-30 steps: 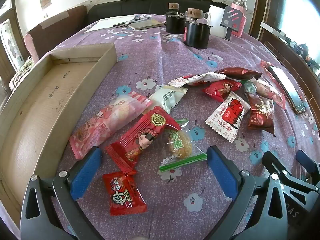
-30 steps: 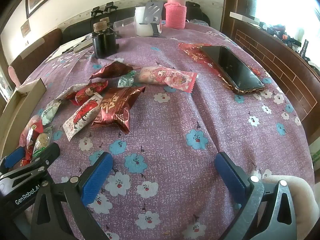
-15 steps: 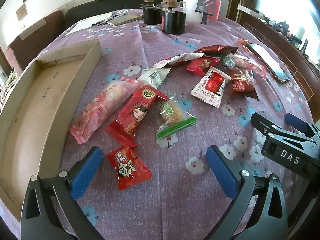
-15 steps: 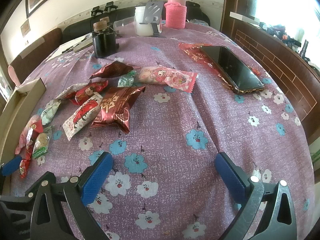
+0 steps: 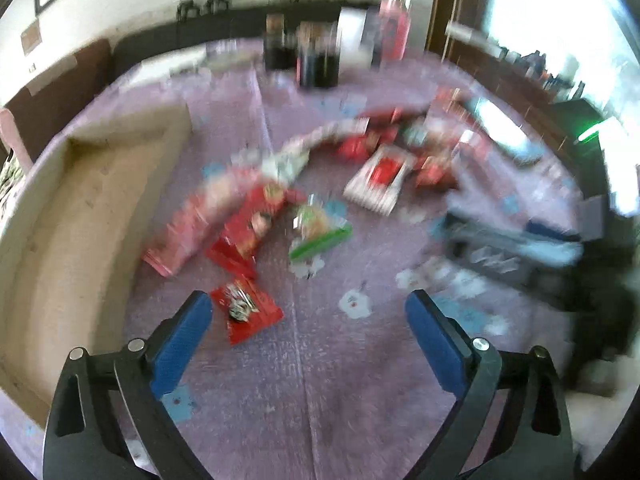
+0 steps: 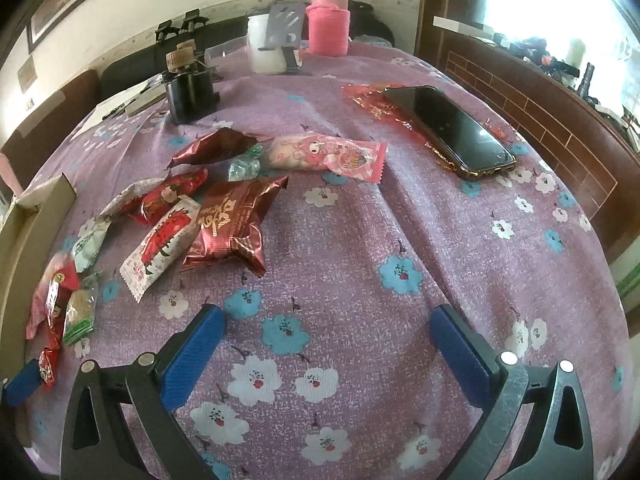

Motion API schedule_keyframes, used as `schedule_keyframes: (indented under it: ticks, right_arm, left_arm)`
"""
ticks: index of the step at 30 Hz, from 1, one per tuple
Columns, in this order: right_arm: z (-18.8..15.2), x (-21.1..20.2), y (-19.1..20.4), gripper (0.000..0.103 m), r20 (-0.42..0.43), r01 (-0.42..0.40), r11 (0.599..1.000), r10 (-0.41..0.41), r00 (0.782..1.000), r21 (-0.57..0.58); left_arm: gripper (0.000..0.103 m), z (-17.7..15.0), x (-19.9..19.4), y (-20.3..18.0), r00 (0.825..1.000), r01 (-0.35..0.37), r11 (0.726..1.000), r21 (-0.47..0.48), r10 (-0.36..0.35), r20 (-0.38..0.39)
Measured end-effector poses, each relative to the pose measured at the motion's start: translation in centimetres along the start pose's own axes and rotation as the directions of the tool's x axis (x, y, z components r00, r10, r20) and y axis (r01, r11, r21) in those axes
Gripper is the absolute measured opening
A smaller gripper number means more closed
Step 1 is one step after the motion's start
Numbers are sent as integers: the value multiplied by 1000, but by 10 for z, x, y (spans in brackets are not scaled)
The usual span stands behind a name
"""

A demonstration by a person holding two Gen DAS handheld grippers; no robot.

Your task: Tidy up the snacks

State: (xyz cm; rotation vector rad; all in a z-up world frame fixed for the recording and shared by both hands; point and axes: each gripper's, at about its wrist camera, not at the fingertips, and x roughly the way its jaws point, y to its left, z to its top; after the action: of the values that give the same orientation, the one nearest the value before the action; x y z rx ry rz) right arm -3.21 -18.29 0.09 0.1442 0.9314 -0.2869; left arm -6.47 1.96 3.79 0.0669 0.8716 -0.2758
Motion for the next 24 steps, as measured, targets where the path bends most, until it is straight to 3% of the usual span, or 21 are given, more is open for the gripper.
schedule_keyframes:
  ticks: [2,4,6,10,15,17,20,24]
  right_arm:
    - [0,0,1,103,-1,-3,1000,3,1000,0]
    - [1,0,0,103,-10,-29,999,29,1000,-32]
    - [1,-2,-5,103,-30,-72,996,70,997,-54]
    - [-2,-4,-4,103,-74,-88,989,80,994,-121]
    - [-5,-8,-5,102,-108,-105,980,88,990,-169]
    - [-10,-22,-6,89,-94,-84,980,68,993,-180]
    - [-14,-51,7,89,-25,-186,964,185,982,-190]
    - [-13,-80,48,85,7,-353,907,364,931,-231]
  left_arm:
    - [98,3,-32,7,994,29,1000,-10,-28,106]
    - [98,8,-73,27,974,34,999,-34,-25,225]
    - [99,12,-98,49,963,63,996,-57,-46,265]
    - [99,17,-128,98,960,54,989,-140,-12,281]
    - [99,12,-135,138,955,14,981,-192,44,293]
    - [99,5,-133,149,955,-11,979,-203,71,288]
    - [99,-4,-127,160,955,-27,975,-220,90,282]
    - [99,-12,-123,168,959,-4,970,-241,72,273]
